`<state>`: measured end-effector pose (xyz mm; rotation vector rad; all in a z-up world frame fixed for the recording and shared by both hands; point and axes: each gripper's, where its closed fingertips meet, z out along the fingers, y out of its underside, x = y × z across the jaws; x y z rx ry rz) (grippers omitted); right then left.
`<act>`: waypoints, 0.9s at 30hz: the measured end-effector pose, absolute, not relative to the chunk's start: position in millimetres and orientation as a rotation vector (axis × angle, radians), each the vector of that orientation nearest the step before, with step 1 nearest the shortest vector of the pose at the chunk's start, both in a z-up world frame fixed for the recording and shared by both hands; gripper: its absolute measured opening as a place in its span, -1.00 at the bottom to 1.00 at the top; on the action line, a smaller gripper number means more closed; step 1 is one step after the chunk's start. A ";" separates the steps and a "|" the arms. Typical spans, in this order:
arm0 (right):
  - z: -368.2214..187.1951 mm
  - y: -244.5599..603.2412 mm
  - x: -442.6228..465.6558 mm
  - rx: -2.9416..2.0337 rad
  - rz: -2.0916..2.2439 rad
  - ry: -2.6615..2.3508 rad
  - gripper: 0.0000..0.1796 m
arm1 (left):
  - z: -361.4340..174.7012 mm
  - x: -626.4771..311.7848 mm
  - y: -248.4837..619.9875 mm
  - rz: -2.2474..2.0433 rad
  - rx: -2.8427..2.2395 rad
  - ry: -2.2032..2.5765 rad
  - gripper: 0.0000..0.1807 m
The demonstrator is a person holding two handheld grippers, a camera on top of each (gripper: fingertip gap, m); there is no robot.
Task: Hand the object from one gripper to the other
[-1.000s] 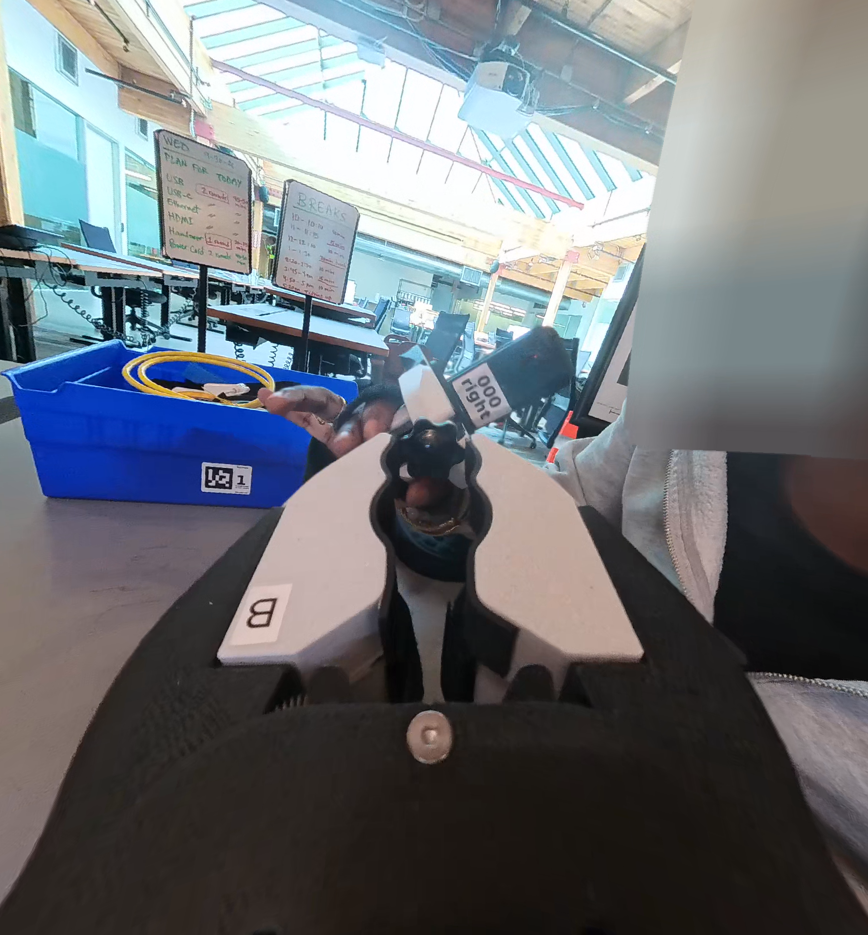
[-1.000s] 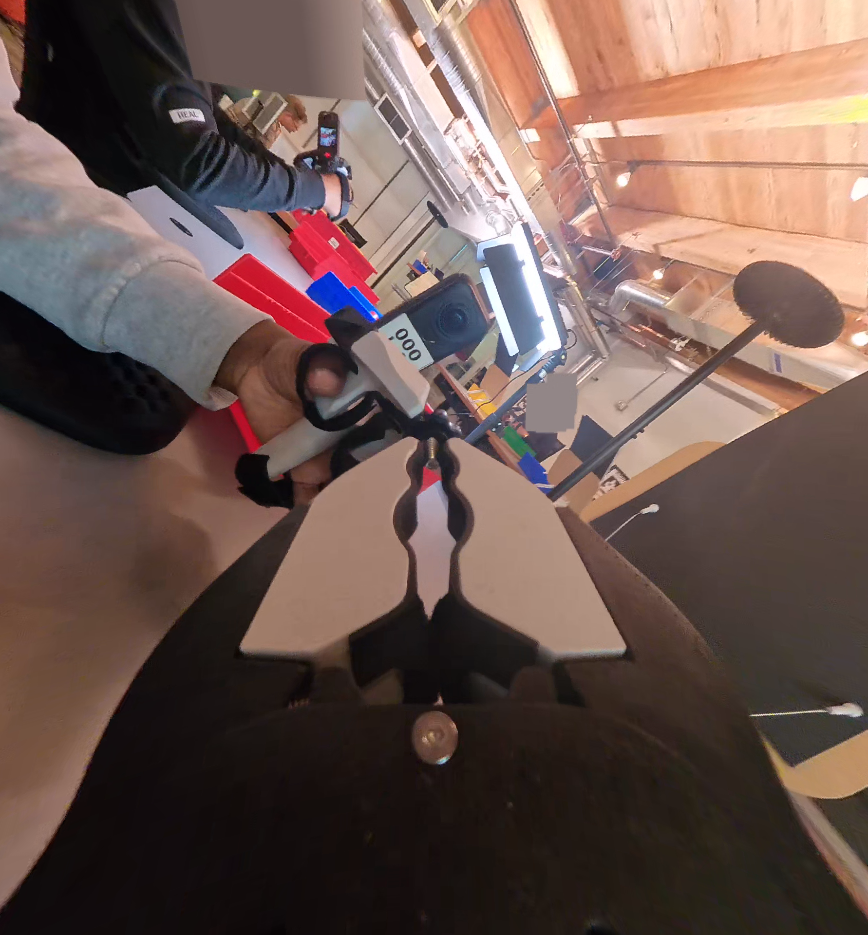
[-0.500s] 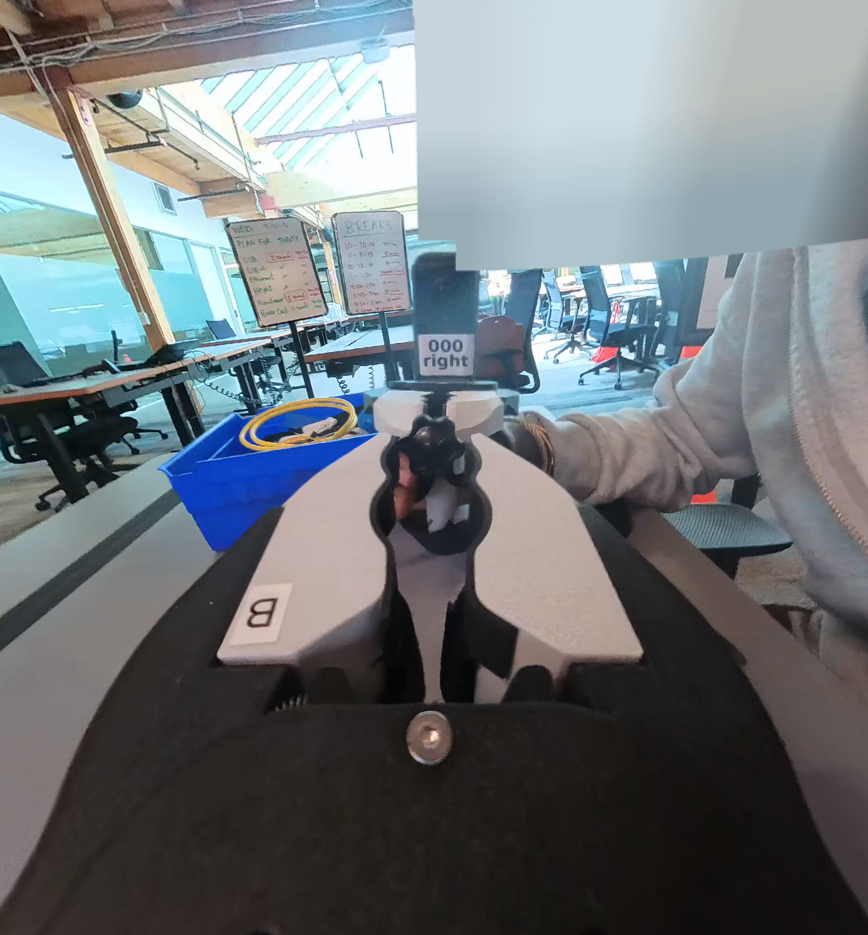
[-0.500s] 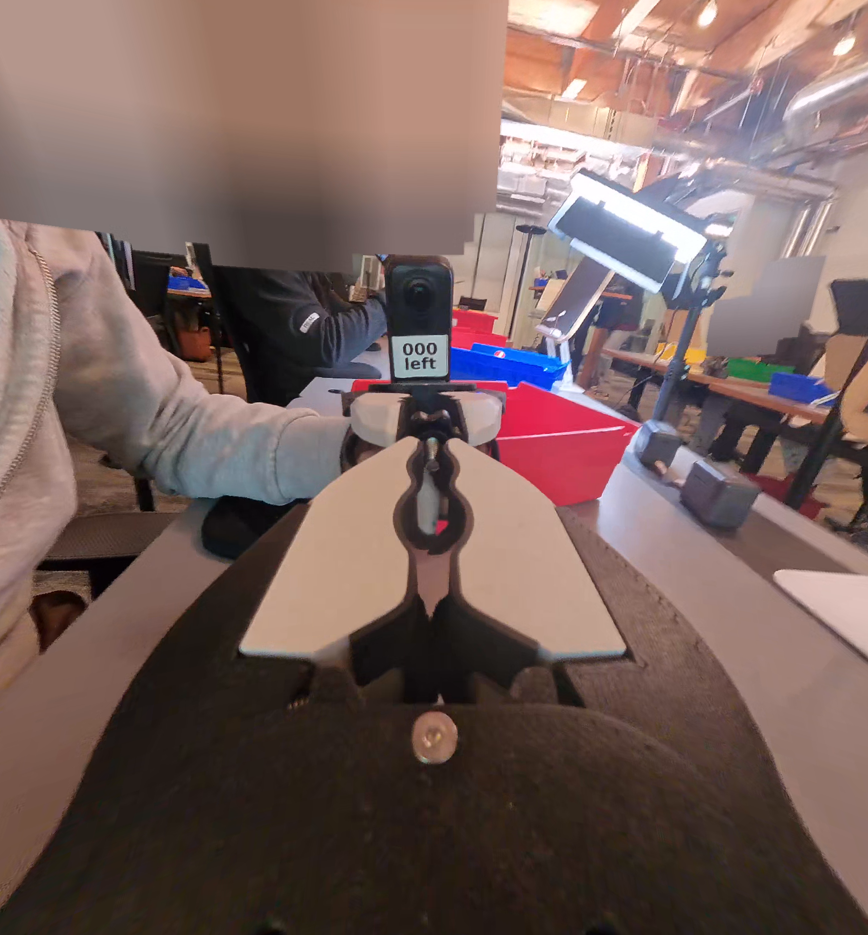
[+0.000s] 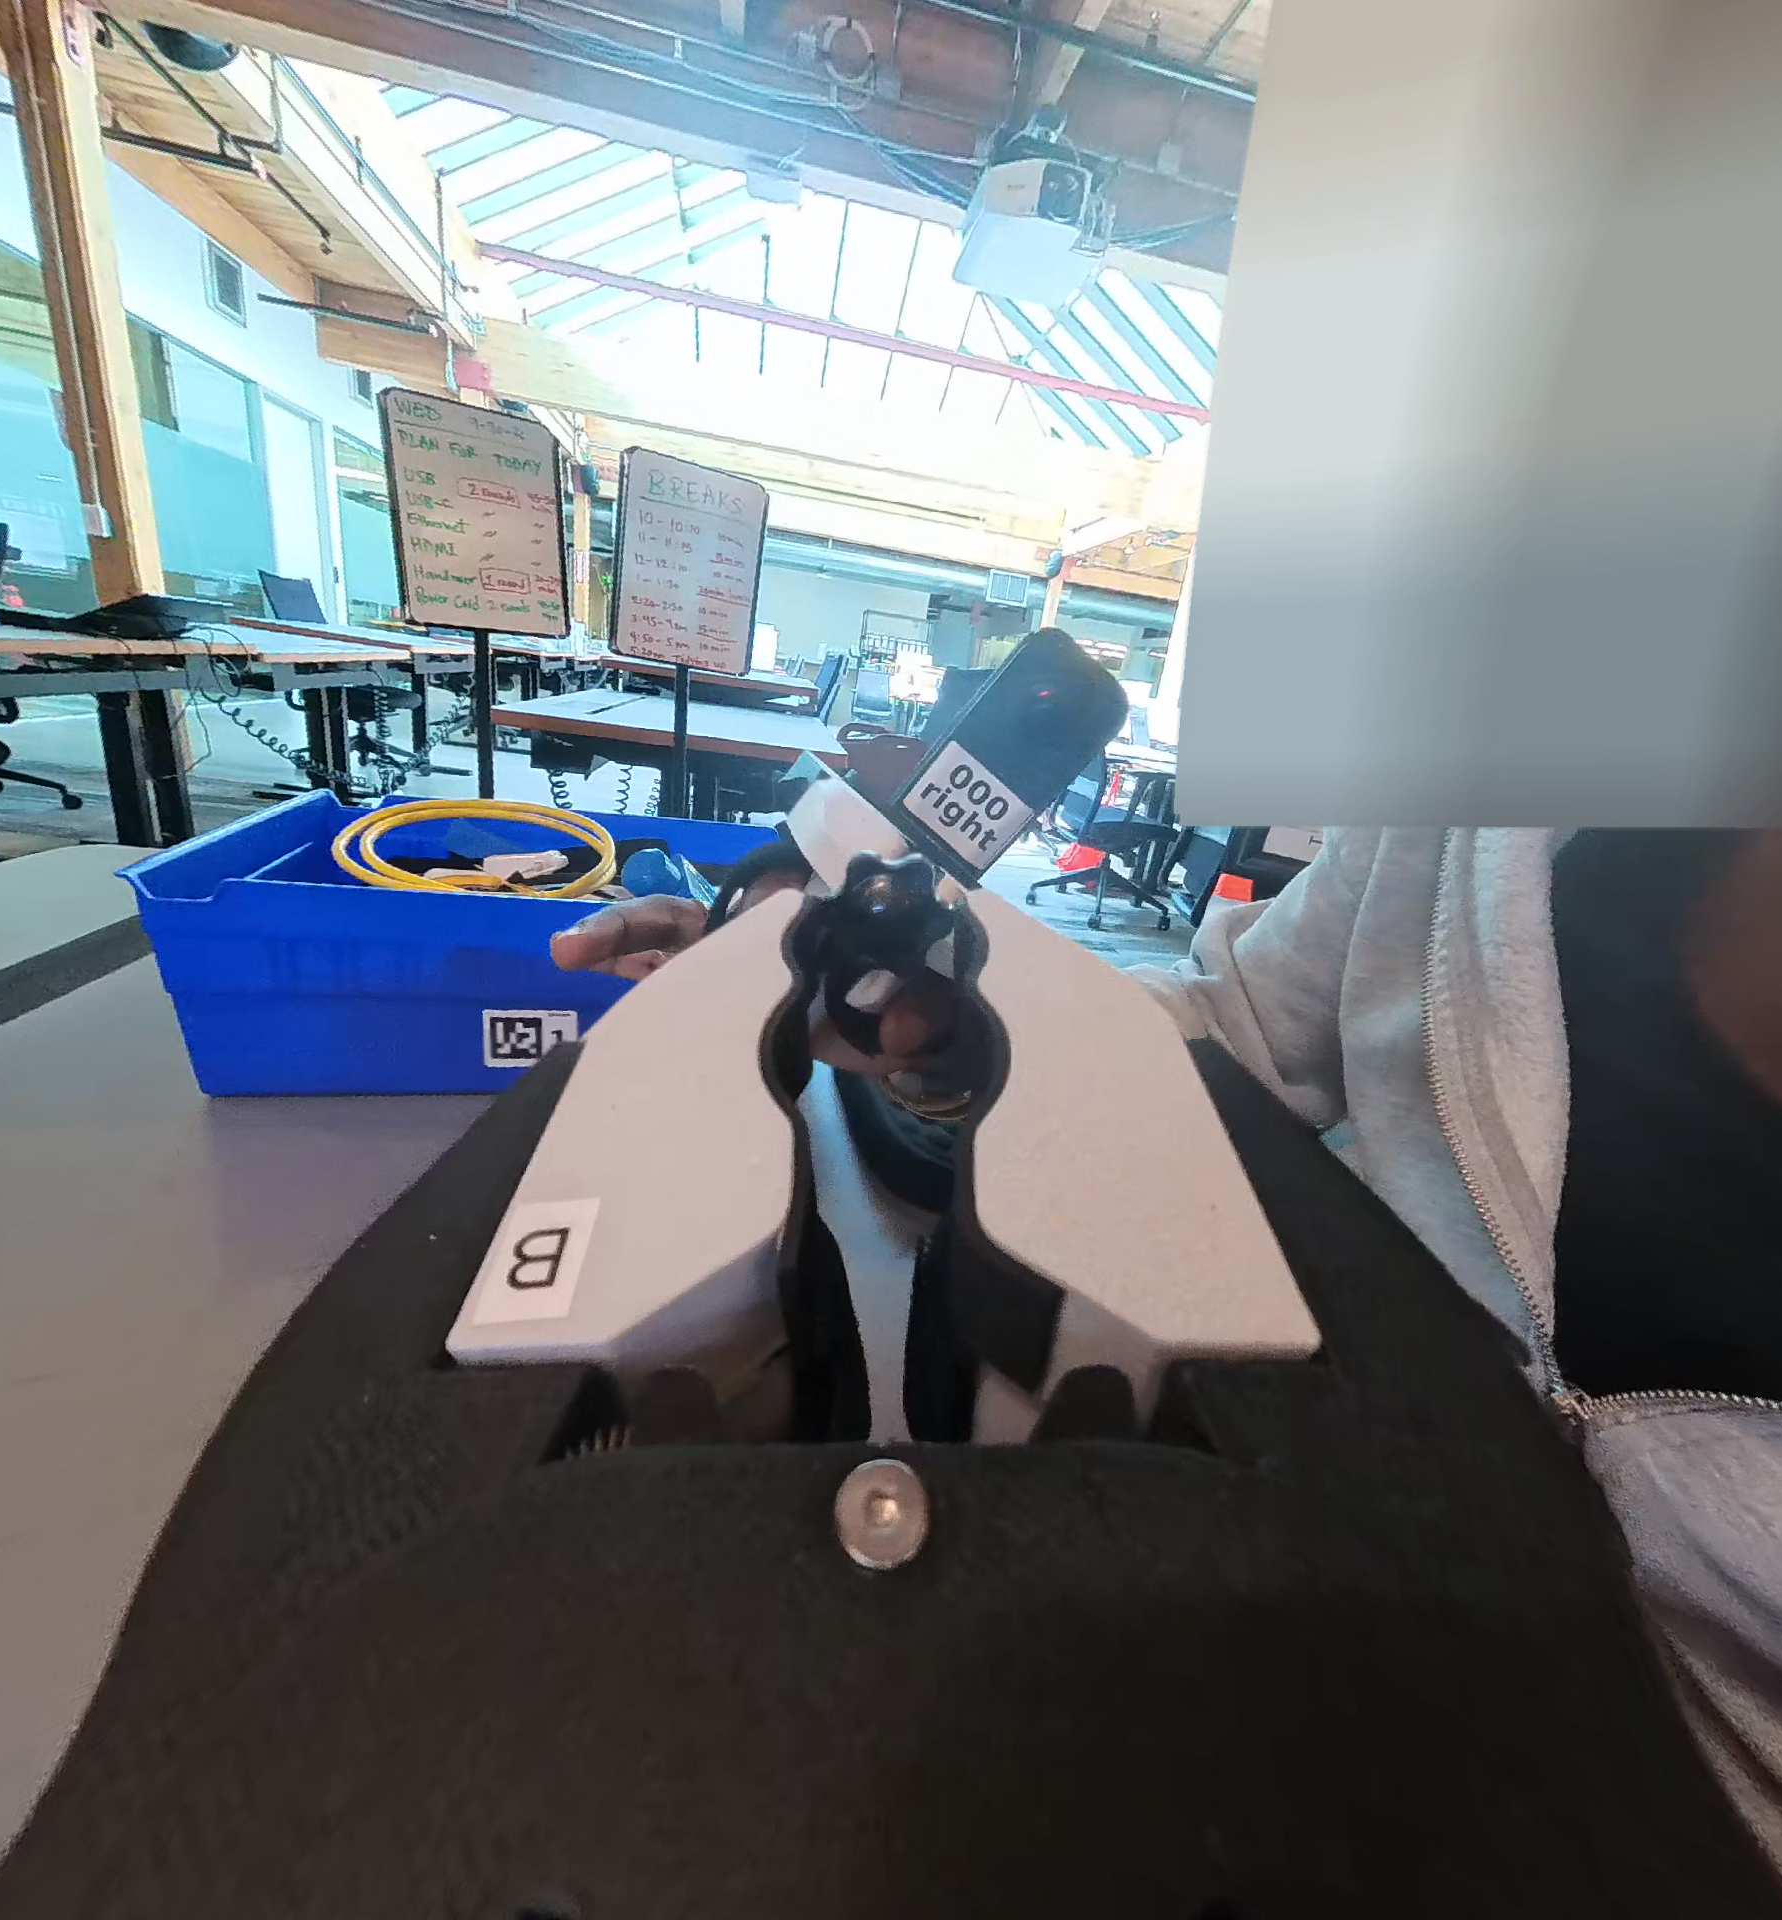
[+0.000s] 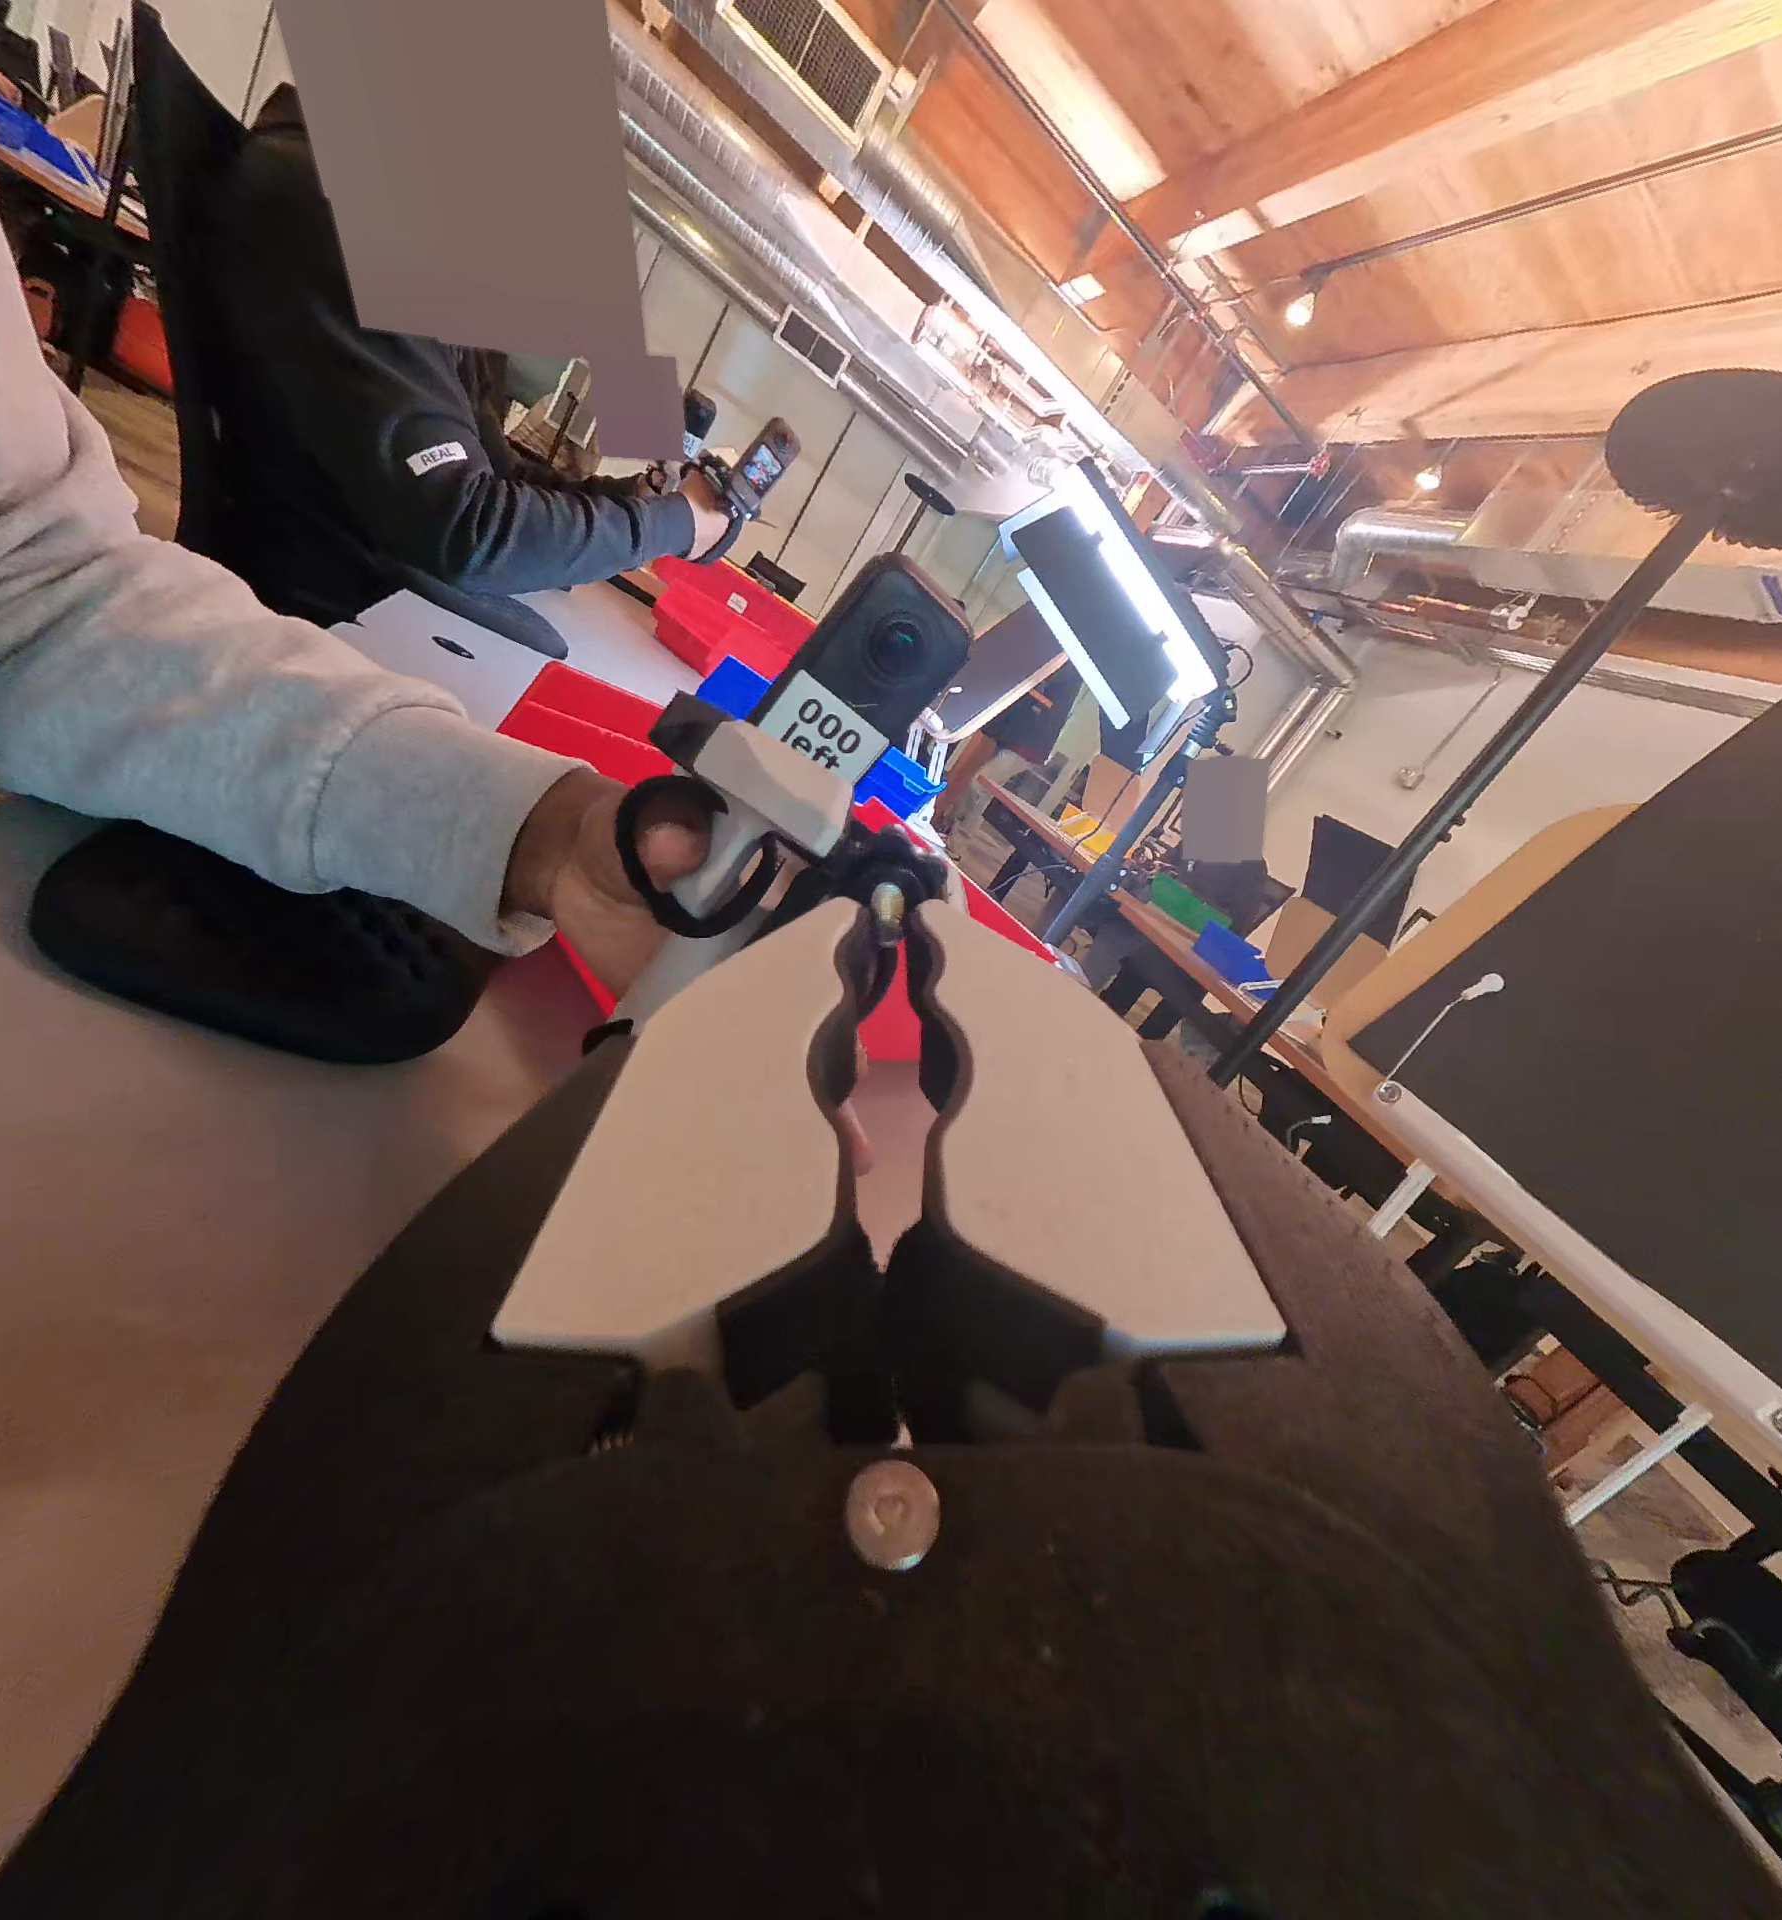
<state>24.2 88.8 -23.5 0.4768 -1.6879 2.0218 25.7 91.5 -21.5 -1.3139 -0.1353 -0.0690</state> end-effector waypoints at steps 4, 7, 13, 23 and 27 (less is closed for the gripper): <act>-22.0 91.0 21.4 0.437 2.054 -1.742 -0.93 | -18.9 21.6 92.4 0.043 -1.308 -0.119 -0.71; 3.7 116.1 -4.4 0.243 2.064 -1.635 -0.93 | -4.3 5.8 82.7 0.376 -1.219 -0.121 -0.28; 22.5 234.3 -95.8 -0.310 1.453 -1.615 -0.94 | -16.3 -32.8 72.8 0.687 -1.329 -0.295 0.11; -93.2 340.7 -160.2 -0.799 0.597 -2.012 -0.91 | -115.8 -49.3 89.2 0.835 -1.985 -0.306 0.09; -93.5 342.9 -165.9 -0.825 0.573 -2.006 -0.87 | -120.2 -46.9 92.6 0.796 -1.992 -0.306 0.08</act>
